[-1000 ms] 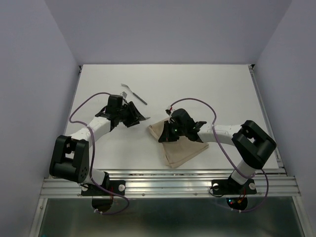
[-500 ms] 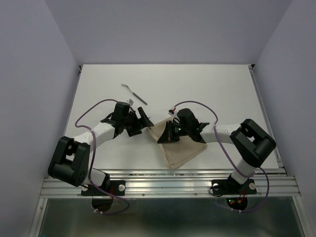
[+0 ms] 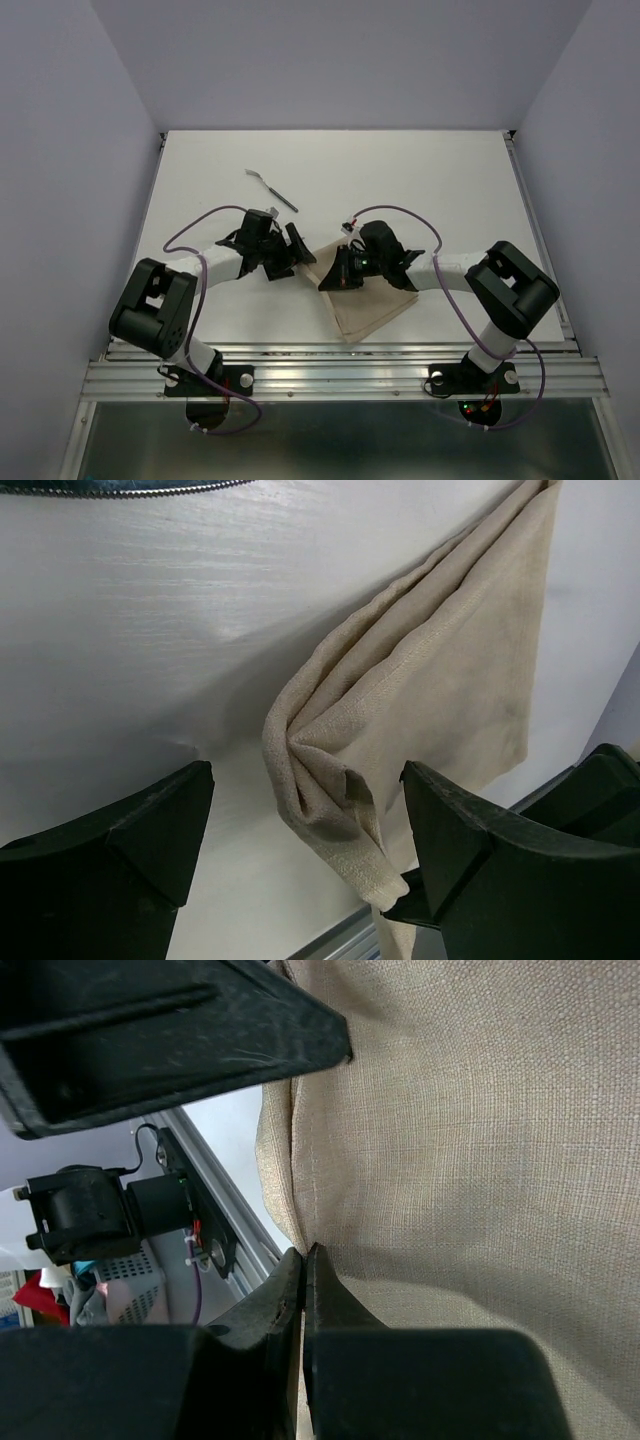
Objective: Fold the napkin into a case and place the utensils inside
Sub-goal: Fold the lower triangle-folded napkin at the center of the board.
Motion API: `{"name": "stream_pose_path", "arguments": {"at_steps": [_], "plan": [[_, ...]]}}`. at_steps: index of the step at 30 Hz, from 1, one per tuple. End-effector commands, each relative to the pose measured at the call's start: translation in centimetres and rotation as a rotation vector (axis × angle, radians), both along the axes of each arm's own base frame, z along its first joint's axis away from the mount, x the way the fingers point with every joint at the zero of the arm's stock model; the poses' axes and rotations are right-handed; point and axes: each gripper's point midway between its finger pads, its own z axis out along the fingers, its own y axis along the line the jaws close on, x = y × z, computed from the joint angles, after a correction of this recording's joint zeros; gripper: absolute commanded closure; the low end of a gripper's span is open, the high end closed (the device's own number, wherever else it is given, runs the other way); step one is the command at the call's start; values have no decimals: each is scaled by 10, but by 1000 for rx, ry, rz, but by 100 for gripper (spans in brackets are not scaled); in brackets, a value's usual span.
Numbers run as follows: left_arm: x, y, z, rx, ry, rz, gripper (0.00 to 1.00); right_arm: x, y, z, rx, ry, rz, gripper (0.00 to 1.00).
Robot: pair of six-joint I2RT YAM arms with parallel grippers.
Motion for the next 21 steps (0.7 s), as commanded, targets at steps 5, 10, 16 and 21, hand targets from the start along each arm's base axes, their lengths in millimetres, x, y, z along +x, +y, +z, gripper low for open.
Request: {"name": "stream_pose_path", "arguments": {"at_steps": [5,10,16,21], "plan": [[21,-20,10,-8,-45,-14,30,0,5,8,47,-24,19,99],[21,-24,3,18,-19,-20,53,-1,4,5,42,-31,27,99],[20,-23,3,40,7,-14,100,-4,3,1,36,-18,37,99],[13,-9,0,137,72,10,100,-6,-3,-7,-6,-15,40,99]]}}
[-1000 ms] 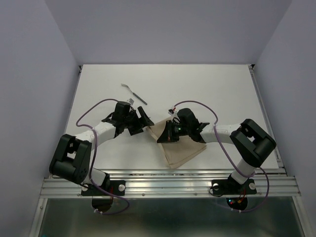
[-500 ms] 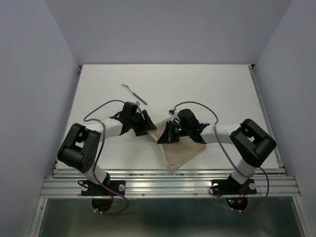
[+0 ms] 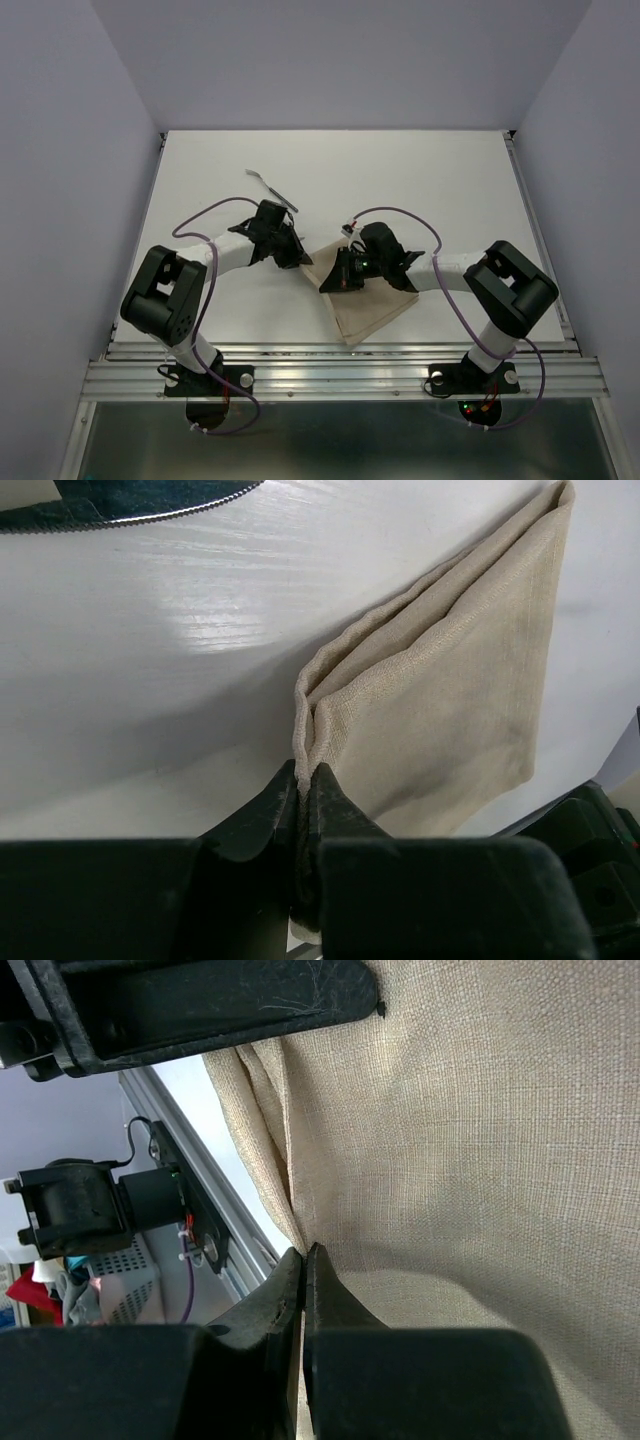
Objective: Fold the napkin into a case and place the utensils inside
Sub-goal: Fold the lower triangle-folded napkin at the center of the board.
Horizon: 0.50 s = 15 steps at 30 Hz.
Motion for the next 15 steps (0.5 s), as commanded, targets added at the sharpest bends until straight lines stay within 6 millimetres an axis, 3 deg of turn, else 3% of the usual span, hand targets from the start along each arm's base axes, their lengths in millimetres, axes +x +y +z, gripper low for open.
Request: {"name": "stream_pose_path", "arguments": {"at_steps": [1,7,9,15], "plan": [[3,13,2,109,22,26,100,-1,-2,-3,-15,-33,22,99],[-10,34,-8,258,154,82,100,0,-8,-16,-90,2,9,99],[-9,32,-5,277,157,80,100,-1,-8,-18,-92,21,7,99],[-13,30,-3,317,207,94,100,5,-8,-22,-119,11,-15,83]]}}
